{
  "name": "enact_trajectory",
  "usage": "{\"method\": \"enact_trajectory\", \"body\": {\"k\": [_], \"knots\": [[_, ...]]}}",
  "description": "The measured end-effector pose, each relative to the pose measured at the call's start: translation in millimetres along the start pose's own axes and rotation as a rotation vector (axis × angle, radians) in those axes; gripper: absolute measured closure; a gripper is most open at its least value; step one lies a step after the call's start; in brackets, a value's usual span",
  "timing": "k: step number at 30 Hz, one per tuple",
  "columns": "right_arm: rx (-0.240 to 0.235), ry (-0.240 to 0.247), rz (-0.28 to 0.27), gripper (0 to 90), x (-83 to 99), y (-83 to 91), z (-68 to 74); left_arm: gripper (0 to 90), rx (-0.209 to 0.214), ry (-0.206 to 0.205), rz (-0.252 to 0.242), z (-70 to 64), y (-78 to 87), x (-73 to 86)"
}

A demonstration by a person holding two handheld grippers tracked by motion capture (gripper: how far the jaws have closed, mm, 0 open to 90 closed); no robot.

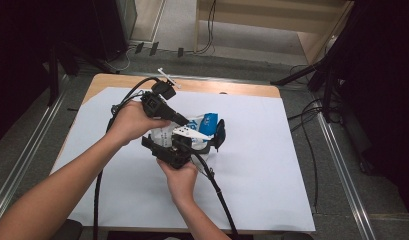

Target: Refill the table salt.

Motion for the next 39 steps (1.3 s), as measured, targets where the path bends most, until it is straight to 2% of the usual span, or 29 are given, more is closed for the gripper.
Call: {"method": "enact_trajectory", "body": {"k": [8,14,33,39], "knots": [[-0.033,-0.054,-0.025,69.1,-1.9,1.6,-1.5,81.0,0.003,0.001,-0.006,1.2,0.8,4.5],[-0.033,-0.047,-0.028,68.9,-1.6,1.1,-0.6,85.1,-0.005,-0.006,-0.003,0.8,0.3,4.8],[-0.013,-0.013,-0.003,68.8,0.5,0.1,-2.9,84.5,-0.008,-0.01,-0.001,2.3,-0.6,5.6],[-0.023,-0.034,-0.012,69.0,-0.2,-0.5,-3.0,84.9,-0.008,-0.003,-0.003,1.8,-0.6,4.0]]}}
Point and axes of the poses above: each handheld gripper's, and its own axes: y roughly backward along the jaws, x roughly out of its underside, z roughly to its left, the point moved 4 cm from there along -y, roughly forward along the jaws, and after that the axes turned 2 degrees about z, right-handed, at the moved point
